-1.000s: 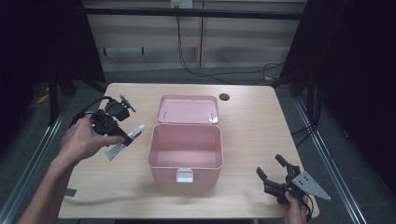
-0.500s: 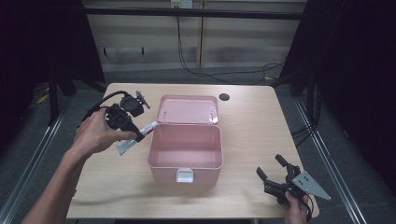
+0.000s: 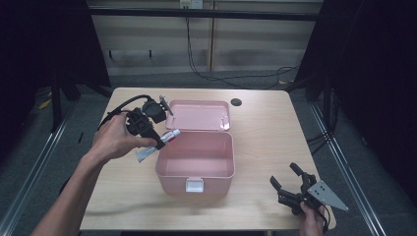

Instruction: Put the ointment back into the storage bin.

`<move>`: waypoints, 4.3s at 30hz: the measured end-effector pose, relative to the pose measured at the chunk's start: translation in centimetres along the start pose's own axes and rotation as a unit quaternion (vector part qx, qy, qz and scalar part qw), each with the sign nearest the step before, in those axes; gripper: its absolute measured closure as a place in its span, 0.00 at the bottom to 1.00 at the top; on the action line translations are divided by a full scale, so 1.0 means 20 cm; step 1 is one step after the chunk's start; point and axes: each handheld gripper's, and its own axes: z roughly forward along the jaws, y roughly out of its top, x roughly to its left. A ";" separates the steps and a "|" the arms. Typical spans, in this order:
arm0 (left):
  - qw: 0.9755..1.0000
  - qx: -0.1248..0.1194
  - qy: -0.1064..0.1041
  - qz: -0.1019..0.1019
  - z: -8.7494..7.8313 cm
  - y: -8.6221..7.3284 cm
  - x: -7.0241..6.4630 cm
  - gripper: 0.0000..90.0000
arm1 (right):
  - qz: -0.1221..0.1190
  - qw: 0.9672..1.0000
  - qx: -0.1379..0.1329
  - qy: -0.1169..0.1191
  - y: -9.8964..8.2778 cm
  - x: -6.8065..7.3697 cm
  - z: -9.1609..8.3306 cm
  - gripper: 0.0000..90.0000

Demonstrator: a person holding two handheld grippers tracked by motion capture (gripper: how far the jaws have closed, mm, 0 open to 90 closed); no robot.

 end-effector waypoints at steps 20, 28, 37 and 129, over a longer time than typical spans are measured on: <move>0.998 -0.005 -0.021 0.064 0.09 0.13 -0.11 0.79 | 0.000 1.000 0.000 0.002 0.00 0.00 0.00 0.14; 0.997 -0.012 -0.029 0.075 0.14 0.18 -0.13 0.79 | 0.000 1.000 0.000 0.002 0.00 0.00 0.00 0.14; 0.995 -0.029 -0.040 0.084 0.17 0.21 -0.15 0.79 | 0.000 1.000 0.000 0.002 0.00 0.00 0.00 0.14; 0.974 0.079 -0.157 0.143 0.80 0.31 -0.23 0.79 | 0.000 1.000 -0.001 0.004 0.00 0.00 0.00 0.14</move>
